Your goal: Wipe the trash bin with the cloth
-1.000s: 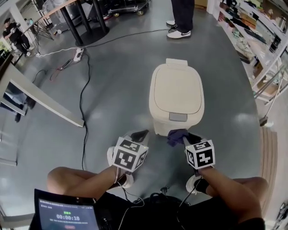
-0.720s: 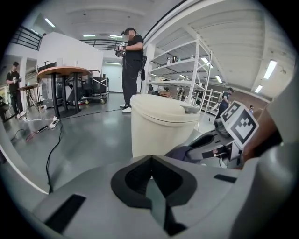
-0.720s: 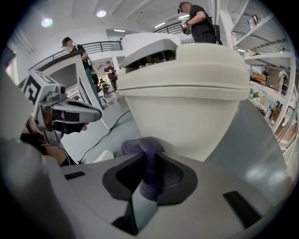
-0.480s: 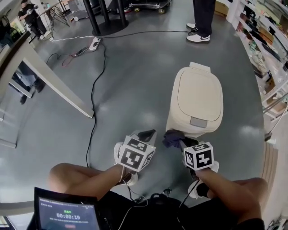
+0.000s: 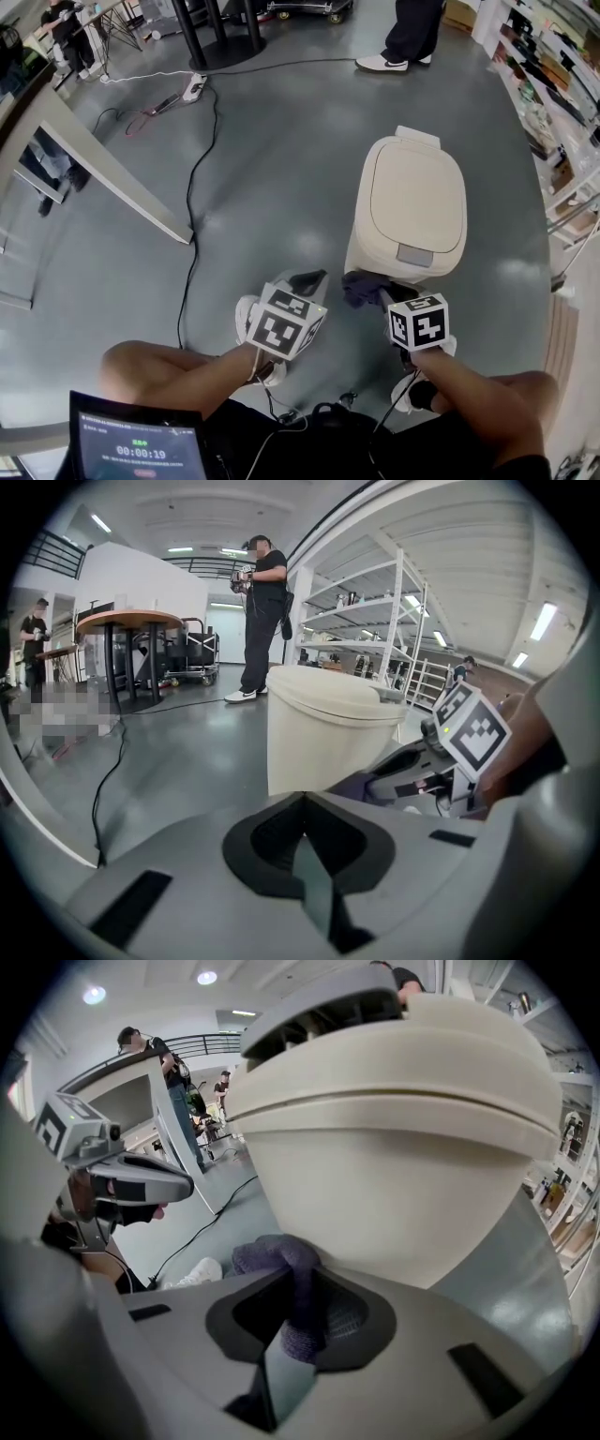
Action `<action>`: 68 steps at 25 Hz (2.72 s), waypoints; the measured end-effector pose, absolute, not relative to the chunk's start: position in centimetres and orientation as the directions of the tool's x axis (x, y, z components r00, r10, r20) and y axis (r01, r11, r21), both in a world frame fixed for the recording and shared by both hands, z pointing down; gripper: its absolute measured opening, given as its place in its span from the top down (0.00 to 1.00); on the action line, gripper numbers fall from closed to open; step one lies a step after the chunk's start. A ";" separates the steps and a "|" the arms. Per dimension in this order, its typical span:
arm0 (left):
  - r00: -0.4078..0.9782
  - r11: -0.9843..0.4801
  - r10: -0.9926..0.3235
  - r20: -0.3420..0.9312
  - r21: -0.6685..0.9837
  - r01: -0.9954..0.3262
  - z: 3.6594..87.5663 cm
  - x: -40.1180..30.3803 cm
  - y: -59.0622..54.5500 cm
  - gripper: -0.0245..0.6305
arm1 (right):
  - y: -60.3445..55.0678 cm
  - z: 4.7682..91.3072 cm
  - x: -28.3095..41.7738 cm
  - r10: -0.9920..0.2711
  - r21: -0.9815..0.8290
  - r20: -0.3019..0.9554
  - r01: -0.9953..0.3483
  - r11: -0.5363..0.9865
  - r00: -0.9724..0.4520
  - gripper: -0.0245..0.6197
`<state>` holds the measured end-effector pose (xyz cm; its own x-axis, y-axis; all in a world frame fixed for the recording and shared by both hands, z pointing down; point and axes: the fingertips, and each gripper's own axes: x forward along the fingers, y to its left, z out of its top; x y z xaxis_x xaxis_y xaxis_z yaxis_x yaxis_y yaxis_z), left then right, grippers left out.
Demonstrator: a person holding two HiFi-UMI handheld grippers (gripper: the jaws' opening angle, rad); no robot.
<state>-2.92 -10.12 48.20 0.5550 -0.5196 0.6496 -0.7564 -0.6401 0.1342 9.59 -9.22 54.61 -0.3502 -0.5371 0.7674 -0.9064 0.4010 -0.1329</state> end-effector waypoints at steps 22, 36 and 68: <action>0.572 -0.737 -0.424 0.703 0.099 -0.668 51.4 2.8 -10.3 0.96 | -9.1 57.9 18.7 -0.559 -0.082 0.802 -0.966 0.245 -0.210 0.85; 0.580 -0.787 -0.370 0.726 0.086 -0.611 51.6 6.4 -10.0 0.96 | -8.3 57.3 22.0 -0.578 -0.089 0.800 -0.984 0.157 -0.164 0.85; 0.478 -0.630 -0.417 0.773 0.134 -0.765 57.0 -6.6 -11.9 0.96 | -11.1 65.8 6.9 -0.419 -0.124 0.865 -0.926 0.357 -0.277 0.85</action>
<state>-6.65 -11.87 56.96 0.4781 -0.4166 0.7732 -0.7650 -0.6300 0.1336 6.88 -11.13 65.82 -0.2773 -0.4191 0.8646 -0.9257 0.3575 -0.1236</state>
